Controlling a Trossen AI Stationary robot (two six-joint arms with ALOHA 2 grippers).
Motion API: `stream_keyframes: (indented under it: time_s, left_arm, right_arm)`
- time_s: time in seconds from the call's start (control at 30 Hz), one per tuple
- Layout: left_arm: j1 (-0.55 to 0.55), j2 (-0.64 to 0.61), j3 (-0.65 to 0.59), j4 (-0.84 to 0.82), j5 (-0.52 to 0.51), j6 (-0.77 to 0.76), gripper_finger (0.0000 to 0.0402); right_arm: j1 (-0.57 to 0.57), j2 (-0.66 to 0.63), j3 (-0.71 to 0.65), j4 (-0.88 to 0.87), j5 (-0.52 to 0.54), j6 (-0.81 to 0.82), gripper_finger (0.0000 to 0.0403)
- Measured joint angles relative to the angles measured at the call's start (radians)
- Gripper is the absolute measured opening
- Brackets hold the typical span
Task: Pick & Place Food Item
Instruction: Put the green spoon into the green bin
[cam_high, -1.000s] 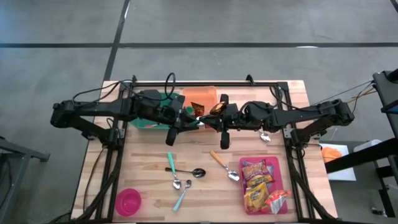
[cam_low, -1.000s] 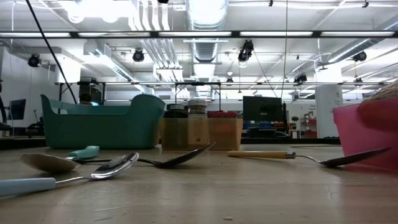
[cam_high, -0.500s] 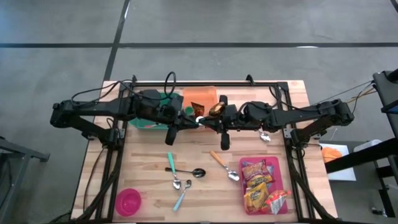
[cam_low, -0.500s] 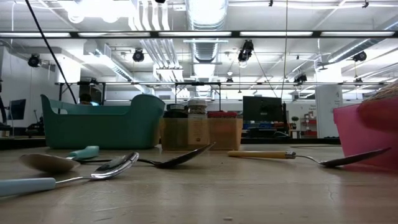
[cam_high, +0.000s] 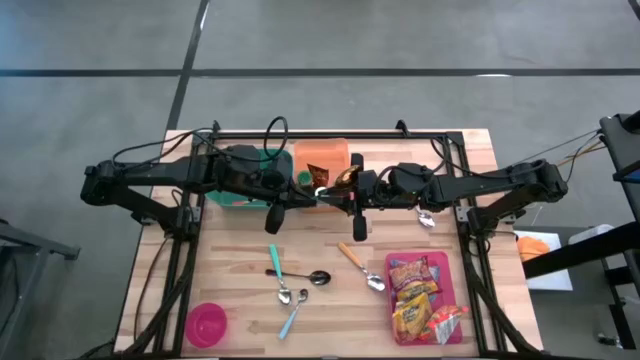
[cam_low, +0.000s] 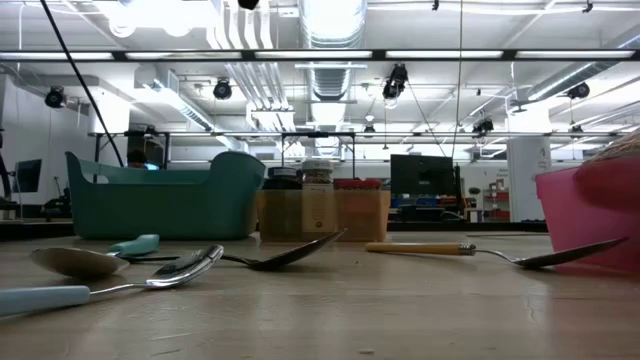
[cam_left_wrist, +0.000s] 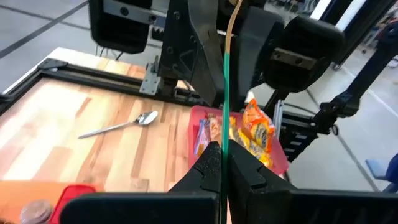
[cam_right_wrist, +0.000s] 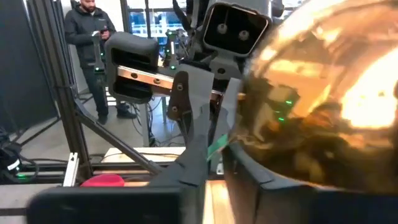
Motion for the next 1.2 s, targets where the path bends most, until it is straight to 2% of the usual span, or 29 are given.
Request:
stream_keyframes:
  time_s: [0.2, 0.33, 0.53, 0.6, 0.73, 0.93, 1.07, 1.2]
  left_arm:
    - [0.001, 0.0, 0.05, -0.103, -0.052, 0.001, 0.0]
    - [0.0, 0.0, 0.081, -0.21, -0.124, 0.004, 0.0]
    - [0.0, -0.003, 0.132, -0.344, -0.208, 0.005, 0.0]
    - [0.0, -0.008, 0.152, -0.396, -0.254, 0.006, 0.0]
    - [0.005, -0.021, 0.205, -0.516, -0.435, -0.022, 0.0]
    - [0.002, -0.043, 0.257, -0.716, -0.535, -0.03, 0.0001]
    - [0.006, -0.046, 0.256, -0.912, -0.635, -0.046, 0.0]
    - [0.004, -0.047, 0.192, -1.025, -0.665, -0.079, 0.0]
  right_arm:
    - [-0.006, 0.01, 0.001, 0.002, 0.019, 0.001, 0.014]
    - [-0.008, 0.01, 0.001, -0.002, 0.05, 0.005, 0.0208]
    - [-0.008, 0.01, 0.002, -0.056, 0.151, 0.086, 0.0271]
    - [-0.008, 0.01, 0.002, -0.1, 0.192, 0.115, 0.0283]
    - [-0.004, 0.007, 0.002, -0.162, 0.215, 0.177, 0.0297]
    - [-0.008, 0.007, 0.003, -0.214, 0.227, 0.211, 0.0299]
    - [-0.001, 0.007, 0.003, -0.365, 0.216, 0.272, 0.0299]
    - [0.016, 0.007, -0.019, -0.506, 0.221, 0.344, 0.0299]
